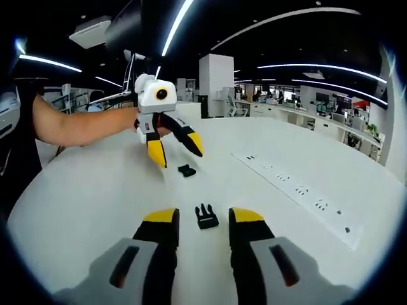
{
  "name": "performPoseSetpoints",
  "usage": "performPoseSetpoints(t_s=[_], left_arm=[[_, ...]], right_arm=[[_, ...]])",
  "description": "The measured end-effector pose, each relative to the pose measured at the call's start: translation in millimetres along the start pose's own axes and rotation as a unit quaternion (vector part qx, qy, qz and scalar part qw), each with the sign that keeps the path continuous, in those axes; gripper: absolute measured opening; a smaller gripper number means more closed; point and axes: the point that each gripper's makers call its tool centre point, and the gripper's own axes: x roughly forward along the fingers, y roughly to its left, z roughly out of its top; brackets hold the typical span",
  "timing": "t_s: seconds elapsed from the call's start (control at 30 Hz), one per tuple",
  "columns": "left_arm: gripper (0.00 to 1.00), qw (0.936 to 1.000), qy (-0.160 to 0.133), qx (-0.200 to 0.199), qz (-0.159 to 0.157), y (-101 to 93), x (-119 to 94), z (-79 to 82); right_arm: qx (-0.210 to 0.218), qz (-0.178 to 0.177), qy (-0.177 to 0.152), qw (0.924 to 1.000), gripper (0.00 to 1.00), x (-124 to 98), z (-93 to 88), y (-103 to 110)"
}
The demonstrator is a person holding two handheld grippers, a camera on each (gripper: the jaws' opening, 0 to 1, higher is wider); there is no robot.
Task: Snap the two parts of the plastic buckle together until the buckle closes and remains connected.
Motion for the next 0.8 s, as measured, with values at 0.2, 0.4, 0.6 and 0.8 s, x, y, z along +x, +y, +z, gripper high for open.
performPoseSetpoints(t_s=[0.2, 0.4, 0.6, 0.8], left_arm=[[0.38, 1.0000, 0.003, 0.006, -0.002, 1.4, 0, -2.0], [0.37, 0.9999, 0.012, 0.003, -0.001, 1.7, 1, -6.2], [0.34, 0.9999, 0.014, 0.001, -0.004, 1.6, 2, -9.0], [0.28, 0.9998, 0.017, 0.003, -0.006, 0.5, 2, -10.9]], right_arm=[[-0.002, 0.007, 0.001, 1.0000, 0.27, 2, -0.6, 1], [-0.008, 0.009, 0.009, 0.9999, 0.26, 3, -2.7, 0], [-0.009, 0.010, 0.014, 0.9998, 0.25, 4, -4.1, 0], [-0.010, 0.005, 0.009, 0.9999, 0.25, 4, -1.8, -3]])
